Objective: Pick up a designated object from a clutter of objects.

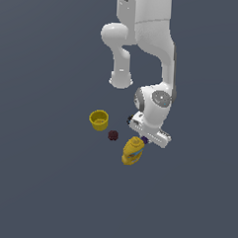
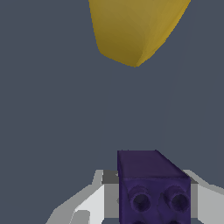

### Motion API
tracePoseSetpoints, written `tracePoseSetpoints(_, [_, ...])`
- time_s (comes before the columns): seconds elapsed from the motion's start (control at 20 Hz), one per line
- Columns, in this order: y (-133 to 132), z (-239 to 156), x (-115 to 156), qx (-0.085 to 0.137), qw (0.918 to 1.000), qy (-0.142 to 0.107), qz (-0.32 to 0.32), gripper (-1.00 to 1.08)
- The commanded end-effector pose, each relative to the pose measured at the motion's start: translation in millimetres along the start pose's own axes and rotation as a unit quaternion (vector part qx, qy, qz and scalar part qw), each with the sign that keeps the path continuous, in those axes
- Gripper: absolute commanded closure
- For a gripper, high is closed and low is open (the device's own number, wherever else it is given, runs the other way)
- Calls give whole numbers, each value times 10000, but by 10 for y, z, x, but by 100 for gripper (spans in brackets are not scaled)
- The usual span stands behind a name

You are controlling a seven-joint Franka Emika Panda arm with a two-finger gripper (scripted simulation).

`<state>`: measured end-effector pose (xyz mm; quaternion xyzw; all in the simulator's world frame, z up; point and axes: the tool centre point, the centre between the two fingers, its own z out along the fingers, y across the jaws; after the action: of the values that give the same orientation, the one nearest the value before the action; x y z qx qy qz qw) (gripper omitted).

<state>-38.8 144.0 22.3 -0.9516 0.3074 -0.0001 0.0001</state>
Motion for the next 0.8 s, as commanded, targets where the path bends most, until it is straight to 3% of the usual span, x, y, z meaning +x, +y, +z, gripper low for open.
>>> tracePoseSetpoints(0.0, [2,4,1,-2,10000,-1,2,108])
tracePoseSetpoints(0.75, [93,-195,-3,0,10000,0,0,108])
